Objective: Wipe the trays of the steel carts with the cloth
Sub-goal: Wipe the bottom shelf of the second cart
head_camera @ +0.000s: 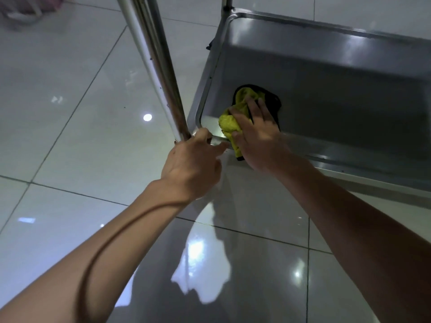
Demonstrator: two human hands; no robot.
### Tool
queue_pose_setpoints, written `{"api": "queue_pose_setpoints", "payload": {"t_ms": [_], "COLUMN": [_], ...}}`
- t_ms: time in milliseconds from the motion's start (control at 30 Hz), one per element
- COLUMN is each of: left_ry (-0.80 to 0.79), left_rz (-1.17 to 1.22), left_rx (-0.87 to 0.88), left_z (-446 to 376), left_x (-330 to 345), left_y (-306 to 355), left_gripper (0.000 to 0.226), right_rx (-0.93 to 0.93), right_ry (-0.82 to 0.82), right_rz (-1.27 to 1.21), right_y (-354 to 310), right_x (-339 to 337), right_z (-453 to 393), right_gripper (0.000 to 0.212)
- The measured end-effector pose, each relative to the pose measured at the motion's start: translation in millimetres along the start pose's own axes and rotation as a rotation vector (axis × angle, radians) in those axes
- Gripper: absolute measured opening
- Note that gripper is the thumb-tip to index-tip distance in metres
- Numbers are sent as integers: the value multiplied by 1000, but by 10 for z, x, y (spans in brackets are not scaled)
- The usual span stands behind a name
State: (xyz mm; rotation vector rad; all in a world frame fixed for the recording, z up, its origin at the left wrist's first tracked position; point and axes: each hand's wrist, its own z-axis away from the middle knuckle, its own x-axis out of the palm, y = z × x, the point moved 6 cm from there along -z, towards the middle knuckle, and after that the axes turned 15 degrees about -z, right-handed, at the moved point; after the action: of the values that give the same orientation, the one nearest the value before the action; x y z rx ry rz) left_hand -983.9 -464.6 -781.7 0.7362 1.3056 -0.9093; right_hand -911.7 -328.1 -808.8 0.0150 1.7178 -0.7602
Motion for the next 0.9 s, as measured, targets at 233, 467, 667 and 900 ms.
{"api": "queue_pose_setpoints", "payload": {"t_ms": [233,467,667,900], "left_ry": [22,65,119,158], "left_rz": [-91,-135,-212,-262], "left_rx": [-94,-31,0,221], "left_z": [-6,56,-123,-474], "left_x": [-58,-19,-175,-207], "left_y": [-82,-69,384,1474], "left_gripper": [33,31,37,33], "right_rx": [-89,-20,75,220], "right_ry": [-184,-134,-68,63], "right_rz": [28,-11,109,-12], "right_y": [-341,-198,367,1238], "right_x": [299,145,-259,-874], "right_z": [-451,-238,268,966], "right_gripper": [53,50,55,34]}}
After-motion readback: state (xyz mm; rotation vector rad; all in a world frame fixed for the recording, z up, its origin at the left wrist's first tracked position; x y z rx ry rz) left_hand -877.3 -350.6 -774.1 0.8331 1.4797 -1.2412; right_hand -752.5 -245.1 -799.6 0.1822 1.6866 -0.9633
